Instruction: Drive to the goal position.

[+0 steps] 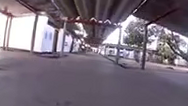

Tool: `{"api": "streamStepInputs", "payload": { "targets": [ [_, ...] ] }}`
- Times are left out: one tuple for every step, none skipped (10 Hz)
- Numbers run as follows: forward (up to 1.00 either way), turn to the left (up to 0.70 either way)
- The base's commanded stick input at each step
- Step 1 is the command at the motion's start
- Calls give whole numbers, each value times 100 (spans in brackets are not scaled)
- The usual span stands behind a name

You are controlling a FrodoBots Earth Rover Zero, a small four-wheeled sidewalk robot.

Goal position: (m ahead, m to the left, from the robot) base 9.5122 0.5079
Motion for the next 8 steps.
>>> {"api": "streamStepInputs", "payload": {
  "targets": [
    [85,-30],
    [85,-34],
    [85,-31],
    [85,-12],
    [85,0],
    [85,0],
    [85,0],
    [85,0]
  ]
}}
